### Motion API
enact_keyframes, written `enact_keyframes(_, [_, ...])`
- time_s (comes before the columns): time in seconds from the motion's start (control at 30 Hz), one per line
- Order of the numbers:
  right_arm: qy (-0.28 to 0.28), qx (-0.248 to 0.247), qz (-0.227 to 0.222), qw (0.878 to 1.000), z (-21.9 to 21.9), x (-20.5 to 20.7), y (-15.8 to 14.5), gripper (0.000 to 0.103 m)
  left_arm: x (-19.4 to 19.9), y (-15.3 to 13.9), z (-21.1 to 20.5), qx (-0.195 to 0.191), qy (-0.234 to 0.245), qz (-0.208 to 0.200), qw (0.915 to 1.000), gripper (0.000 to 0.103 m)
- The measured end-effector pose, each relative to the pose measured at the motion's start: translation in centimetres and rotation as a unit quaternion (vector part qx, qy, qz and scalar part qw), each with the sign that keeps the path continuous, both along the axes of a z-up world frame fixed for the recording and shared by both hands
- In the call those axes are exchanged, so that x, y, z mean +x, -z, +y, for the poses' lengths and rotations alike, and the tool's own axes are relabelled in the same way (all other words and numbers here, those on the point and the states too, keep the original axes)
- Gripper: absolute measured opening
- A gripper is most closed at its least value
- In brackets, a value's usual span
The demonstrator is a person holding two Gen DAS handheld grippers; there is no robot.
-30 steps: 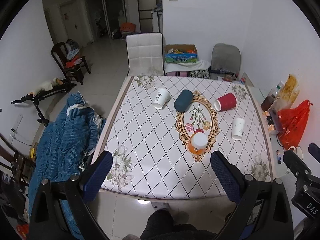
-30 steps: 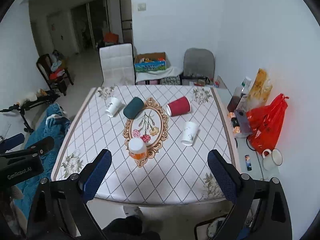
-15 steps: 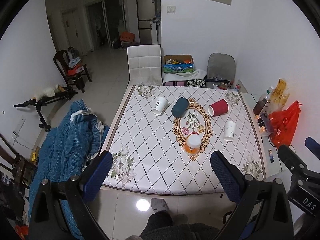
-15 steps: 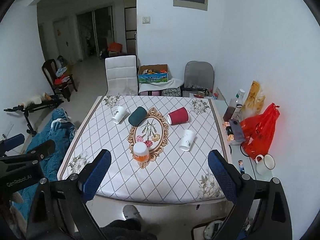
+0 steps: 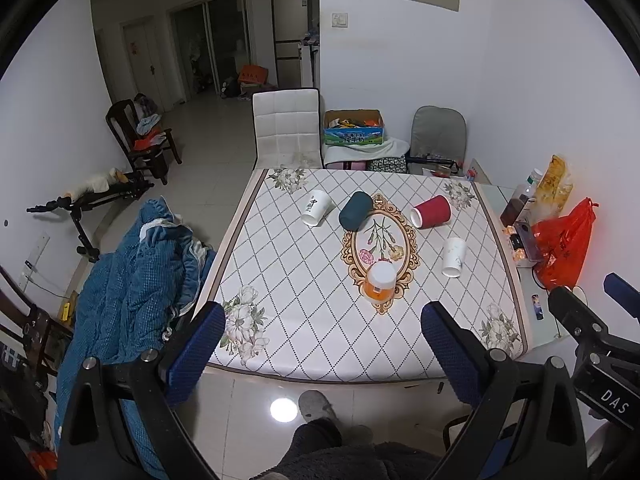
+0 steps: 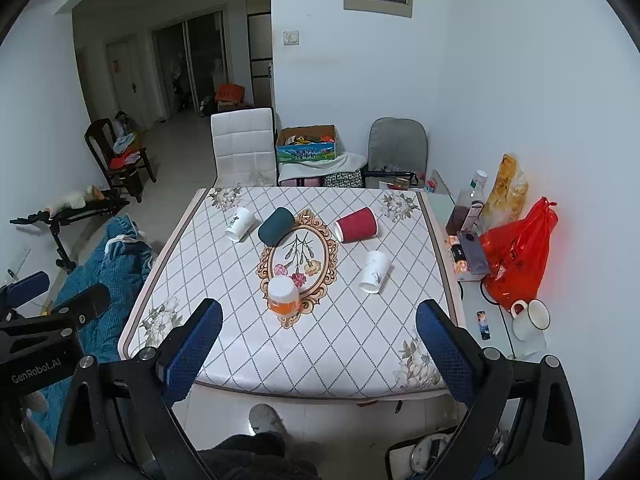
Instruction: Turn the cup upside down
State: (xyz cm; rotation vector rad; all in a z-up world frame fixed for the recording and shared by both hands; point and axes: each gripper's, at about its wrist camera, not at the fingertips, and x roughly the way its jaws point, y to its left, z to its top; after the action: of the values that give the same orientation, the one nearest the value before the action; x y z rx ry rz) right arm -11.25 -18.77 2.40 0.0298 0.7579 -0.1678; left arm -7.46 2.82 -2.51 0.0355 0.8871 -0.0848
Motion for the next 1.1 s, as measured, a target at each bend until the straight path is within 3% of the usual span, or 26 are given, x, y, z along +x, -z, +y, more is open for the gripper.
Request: enact_keyframes(1.1, [-0.001, 0.007, 0.002, 1.0, -0.25, -0.14, 0.54, 0.1, -0.24, -0.54, -0.15, 0.0, -0.012, -0.007, 0.9999, 0.102])
